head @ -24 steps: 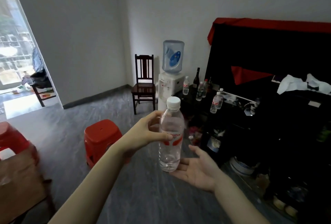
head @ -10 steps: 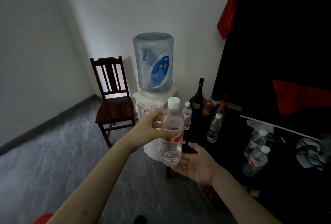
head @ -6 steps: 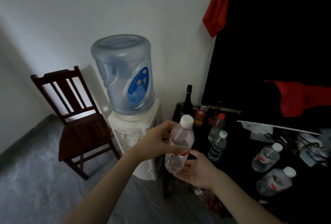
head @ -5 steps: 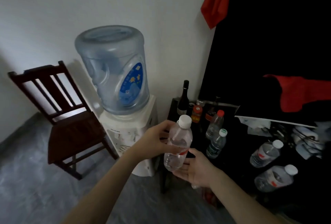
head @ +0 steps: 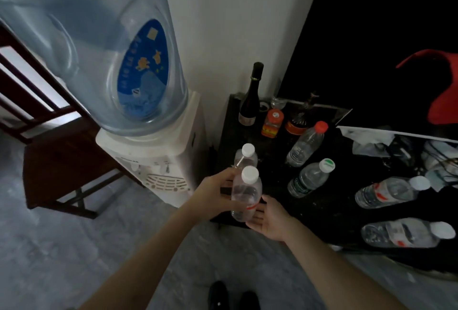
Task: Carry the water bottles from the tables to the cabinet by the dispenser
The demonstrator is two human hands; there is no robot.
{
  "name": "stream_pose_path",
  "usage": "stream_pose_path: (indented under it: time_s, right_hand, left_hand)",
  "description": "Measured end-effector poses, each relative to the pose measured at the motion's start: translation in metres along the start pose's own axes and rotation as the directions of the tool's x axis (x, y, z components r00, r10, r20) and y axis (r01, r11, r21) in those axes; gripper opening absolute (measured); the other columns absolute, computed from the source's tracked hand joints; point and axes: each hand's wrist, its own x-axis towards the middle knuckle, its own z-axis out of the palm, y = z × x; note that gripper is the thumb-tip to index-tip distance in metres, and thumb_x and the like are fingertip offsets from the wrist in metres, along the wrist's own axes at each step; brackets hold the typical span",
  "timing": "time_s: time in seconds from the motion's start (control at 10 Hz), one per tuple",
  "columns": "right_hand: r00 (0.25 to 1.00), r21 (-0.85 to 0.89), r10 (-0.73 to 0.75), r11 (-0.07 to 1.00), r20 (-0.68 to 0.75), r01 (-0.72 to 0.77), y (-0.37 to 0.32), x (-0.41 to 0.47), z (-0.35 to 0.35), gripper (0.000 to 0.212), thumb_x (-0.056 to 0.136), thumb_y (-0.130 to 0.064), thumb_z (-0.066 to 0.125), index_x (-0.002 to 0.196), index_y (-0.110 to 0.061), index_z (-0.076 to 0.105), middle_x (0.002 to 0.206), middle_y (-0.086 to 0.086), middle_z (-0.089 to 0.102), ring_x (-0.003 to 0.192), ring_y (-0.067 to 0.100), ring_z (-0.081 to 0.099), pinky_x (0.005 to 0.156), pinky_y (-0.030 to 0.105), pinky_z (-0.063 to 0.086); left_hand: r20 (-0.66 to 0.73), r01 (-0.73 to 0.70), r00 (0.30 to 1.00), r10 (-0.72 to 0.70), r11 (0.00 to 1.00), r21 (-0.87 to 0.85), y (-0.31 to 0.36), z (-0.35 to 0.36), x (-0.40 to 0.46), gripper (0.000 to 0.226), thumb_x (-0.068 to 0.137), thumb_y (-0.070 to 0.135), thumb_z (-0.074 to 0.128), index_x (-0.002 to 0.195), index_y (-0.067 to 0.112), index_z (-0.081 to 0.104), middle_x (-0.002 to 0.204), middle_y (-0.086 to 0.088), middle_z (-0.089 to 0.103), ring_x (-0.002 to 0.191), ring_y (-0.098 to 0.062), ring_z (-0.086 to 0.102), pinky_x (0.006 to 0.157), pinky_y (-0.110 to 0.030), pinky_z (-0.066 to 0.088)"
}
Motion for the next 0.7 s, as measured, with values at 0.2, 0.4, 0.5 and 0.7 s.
stream_pose_path:
  time_s: [0.2, 0.4, 0.5, 0.7]
  right_hand:
    - [0.995, -0.276, -0.022, 0.961, -0.100, -0.007, -0.006, 0.023, -0.012, 0.057, 0.104, -0.051, 0.033, 0.126, -0.005, 0.060, 0.119, 0.017, 0.064, 0.120, 0.034, 0.057, 0.098, 0.044, 0.046]
    - [0.992, -0.374, 0.005, 0.926, -0.124, -0.051, -0.007, 0.028, -0.022, 0.060, 0.106, -0.048, 0.029, 0.133, -0.001, 0.056, 0.121, 0.018, 0.064, 0.114, 0.032, 0.059, 0.103, 0.046, 0.045]
    - [0.997, -0.387, 0.018, 0.921, -0.070, -0.044, -0.008, 0.026, -0.022, 0.059, 0.106, -0.047, 0.029, 0.130, -0.002, 0.058, 0.102, 0.012, 0.067, 0.113, 0.032, 0.061, 0.103, 0.045, 0.046]
    - [0.997, -0.484, 0.004, 0.874, -0.079, -0.042, -0.011, 0.014, -0.025, 0.056, 0.105, -0.046, 0.035, 0.134, -0.004, 0.055, 0.117, 0.016, 0.063, 0.111, 0.032, 0.061, 0.099, 0.042, 0.047]
  left_hand:
    - [-0.033, 0.011, 0.999, -0.011, 1.000, -0.011, -0.037, 0.031, 0.010, 0.067, 0.075, 0.019, 0.089, 0.133, 0.032, 0.056, 0.123, 0.032, 0.062, 0.118, 0.007, 0.059, 0.093, -0.016, 0.053]
    - [-0.021, 0.028, 0.999, -0.028, 1.000, -0.010, -0.055, 0.042, 0.017, 0.065, 0.077, 0.020, 0.088, 0.134, 0.026, 0.058, 0.125, 0.023, 0.064, 0.120, 0.005, 0.058, 0.097, -0.017, 0.051]
    - [0.000, 0.039, 0.999, -0.039, 0.999, 0.007, -0.056, 0.040, 0.017, 0.065, 0.079, 0.022, 0.087, 0.135, 0.028, 0.056, 0.127, 0.023, 0.062, 0.121, 0.005, 0.057, 0.098, -0.015, 0.050]
    - [0.008, 0.017, 1.000, -0.018, 0.996, 0.091, -0.052, 0.038, 0.013, 0.069, 0.074, 0.037, 0.086, 0.134, 0.035, 0.051, 0.129, 0.021, 0.059, 0.123, 0.005, 0.054, 0.104, -0.020, 0.047]
